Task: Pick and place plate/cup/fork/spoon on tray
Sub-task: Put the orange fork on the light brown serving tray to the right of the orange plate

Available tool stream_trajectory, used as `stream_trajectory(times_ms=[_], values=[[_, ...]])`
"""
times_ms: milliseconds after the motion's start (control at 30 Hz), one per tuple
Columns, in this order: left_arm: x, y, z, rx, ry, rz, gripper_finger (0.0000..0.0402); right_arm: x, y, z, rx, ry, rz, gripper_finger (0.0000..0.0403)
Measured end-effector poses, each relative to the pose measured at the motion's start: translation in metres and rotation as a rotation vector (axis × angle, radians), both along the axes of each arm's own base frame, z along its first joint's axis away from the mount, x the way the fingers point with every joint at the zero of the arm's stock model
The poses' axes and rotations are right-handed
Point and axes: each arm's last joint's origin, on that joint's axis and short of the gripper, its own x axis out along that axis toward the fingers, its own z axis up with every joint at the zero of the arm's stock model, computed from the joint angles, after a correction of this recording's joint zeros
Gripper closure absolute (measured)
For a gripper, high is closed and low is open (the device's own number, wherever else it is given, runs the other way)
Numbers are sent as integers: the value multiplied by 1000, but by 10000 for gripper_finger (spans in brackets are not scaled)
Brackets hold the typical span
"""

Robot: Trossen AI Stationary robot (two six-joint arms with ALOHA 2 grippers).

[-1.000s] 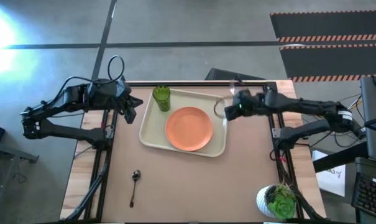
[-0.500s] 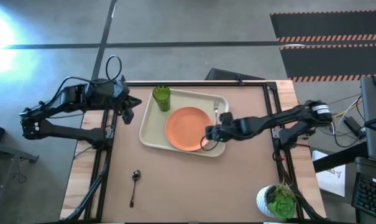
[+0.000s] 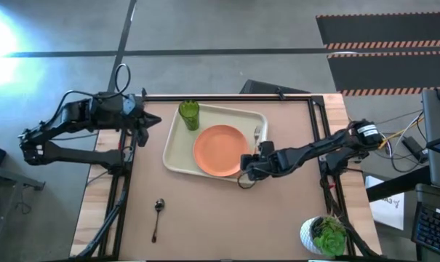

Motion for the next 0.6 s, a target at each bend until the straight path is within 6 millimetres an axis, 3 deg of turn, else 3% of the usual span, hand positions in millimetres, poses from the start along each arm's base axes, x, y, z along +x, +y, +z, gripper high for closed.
stream_trajectory(times_ms=[367,600], values=[[0,0,-4,0,13,-4,402,-6,11,-1,27,2,-44,364],[-1,-1,-4,-2,10,-10,402,0,13,-18,61,49,-30,364]])
